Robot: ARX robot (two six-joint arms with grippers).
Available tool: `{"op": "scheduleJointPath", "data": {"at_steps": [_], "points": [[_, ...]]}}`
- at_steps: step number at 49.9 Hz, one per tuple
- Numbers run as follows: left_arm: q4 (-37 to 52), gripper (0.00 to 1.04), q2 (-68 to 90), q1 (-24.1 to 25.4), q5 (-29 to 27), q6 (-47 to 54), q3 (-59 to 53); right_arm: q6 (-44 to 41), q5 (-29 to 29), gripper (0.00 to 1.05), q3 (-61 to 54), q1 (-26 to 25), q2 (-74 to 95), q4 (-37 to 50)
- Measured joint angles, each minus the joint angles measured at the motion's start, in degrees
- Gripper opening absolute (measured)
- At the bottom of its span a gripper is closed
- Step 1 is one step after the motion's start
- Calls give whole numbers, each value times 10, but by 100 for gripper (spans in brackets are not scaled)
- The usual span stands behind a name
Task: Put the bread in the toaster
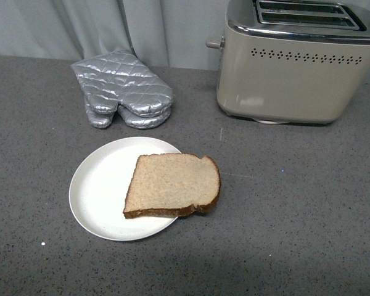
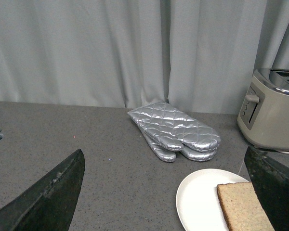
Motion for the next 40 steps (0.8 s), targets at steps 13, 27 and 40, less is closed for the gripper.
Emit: {"op": "scheduleJointPath", "data": {"at_steps": [13, 27, 40], "points": [[0, 98, 0, 0, 0, 0, 0, 0, 0, 95, 0, 0, 0, 0], [0, 98, 0, 0, 0, 0, 0, 0, 0, 95, 0, 0, 0, 0], [0, 98, 0, 0, 0, 0, 0, 0, 0, 95, 0, 0, 0, 0]]}}
